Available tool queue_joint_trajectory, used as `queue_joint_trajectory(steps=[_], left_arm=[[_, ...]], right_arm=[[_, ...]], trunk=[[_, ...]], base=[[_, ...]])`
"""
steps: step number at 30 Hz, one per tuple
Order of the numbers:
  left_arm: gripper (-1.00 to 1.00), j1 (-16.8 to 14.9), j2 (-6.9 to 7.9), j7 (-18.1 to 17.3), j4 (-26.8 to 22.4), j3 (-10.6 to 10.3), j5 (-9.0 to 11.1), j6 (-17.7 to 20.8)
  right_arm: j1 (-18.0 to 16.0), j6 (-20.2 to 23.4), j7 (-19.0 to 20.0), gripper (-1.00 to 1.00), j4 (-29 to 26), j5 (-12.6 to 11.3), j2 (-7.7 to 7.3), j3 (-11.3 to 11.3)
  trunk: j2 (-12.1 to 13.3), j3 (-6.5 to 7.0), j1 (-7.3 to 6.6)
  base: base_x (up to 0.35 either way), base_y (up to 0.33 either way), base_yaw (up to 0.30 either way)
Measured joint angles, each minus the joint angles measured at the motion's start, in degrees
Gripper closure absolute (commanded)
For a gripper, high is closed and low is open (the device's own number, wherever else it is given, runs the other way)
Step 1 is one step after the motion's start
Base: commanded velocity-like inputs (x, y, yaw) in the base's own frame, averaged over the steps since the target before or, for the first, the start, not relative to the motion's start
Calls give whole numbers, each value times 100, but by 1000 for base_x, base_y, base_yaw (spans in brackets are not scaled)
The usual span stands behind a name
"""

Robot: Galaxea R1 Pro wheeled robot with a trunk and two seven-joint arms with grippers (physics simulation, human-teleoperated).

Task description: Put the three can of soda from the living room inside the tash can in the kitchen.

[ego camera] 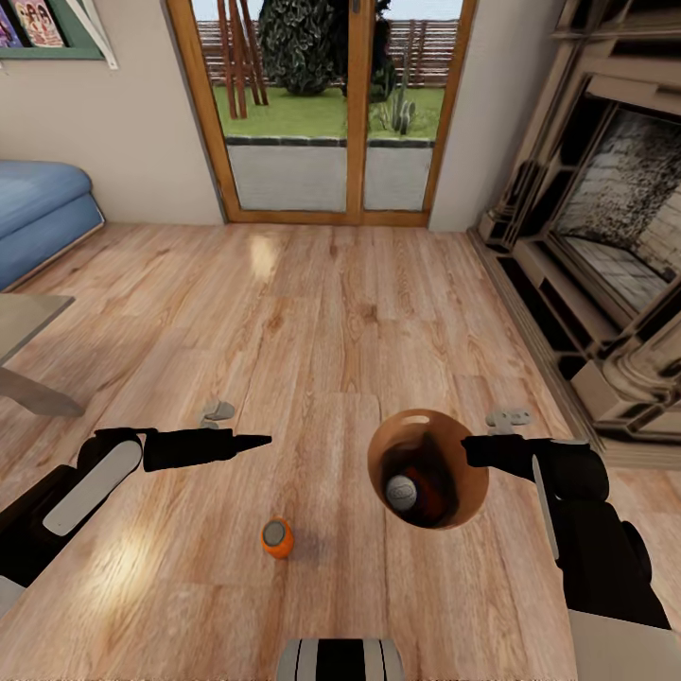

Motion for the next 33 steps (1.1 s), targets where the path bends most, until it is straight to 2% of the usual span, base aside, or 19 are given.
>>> queue_joint_trajectory(steps=[12, 20, 33], left_arm=[[-100, 0, 5, -7, 17, -9, -7, 0], [-100, 0, -3, 0, 22, -10, -131, 0], [-100, 0, -3, -8, 15, -10, -140, 0]], right_arm=[[0, -5, 0, 100, 0, 23, 31, 15], [0, -5, -1, 100, 0, 20, 27, 16], [0, -3, 1, 100, 0, 10, 15, 16]], trunk=[[0, -112, 0], [0, -187, 0], [0, -308, 0]], base=[[0, 0, 0], [0, 0, 0], [0, 0, 0]])
